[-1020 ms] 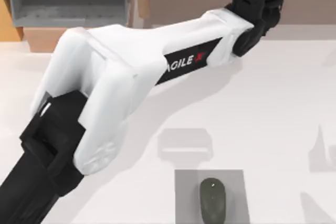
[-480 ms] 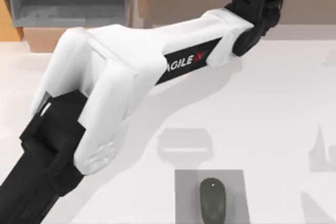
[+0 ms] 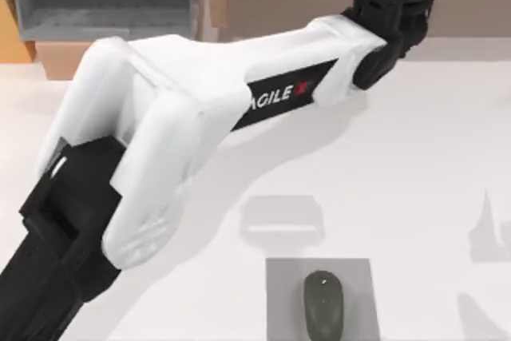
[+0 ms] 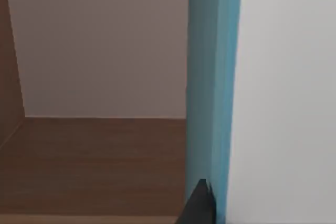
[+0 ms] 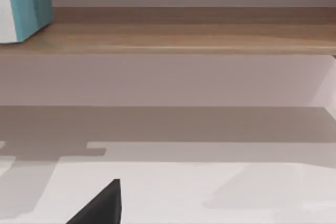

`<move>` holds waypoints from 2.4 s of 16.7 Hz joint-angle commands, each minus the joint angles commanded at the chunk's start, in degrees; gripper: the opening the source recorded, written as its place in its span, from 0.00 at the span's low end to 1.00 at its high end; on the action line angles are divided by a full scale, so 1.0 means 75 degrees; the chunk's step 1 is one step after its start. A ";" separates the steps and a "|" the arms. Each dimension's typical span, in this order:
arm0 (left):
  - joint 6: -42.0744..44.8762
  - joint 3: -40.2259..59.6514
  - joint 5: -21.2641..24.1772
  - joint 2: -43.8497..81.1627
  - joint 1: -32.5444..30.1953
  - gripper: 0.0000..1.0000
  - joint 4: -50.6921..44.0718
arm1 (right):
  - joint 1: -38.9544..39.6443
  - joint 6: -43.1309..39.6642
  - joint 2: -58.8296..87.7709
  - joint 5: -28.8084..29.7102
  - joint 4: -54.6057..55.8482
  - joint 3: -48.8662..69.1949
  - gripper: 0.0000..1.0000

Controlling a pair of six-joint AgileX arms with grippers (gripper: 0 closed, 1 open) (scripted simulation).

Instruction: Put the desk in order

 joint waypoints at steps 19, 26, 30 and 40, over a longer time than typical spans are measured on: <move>0.0964 -0.3783 -0.0652 -0.2374 -0.0674 0.00 0.1843 | 0.0000 0.0000 0.0000 0.0000 0.0000 0.0000 1.00; 0.3559 -0.8391 -0.0147 -0.4583 -0.0659 0.00 0.3129 | 0.0000 0.0000 0.0000 0.0000 0.0000 0.0000 1.00; 0.5941 -1.0630 0.0526 -0.5739 0.0316 0.00 0.3211 | 0.0000 0.0000 0.0000 0.0000 0.0000 0.0000 1.00; 1.1060 -1.0911 0.3847 -0.6212 0.4033 0.00 0.2534 | 0.0000 0.0000 0.0000 0.0000 0.0000 0.0000 1.00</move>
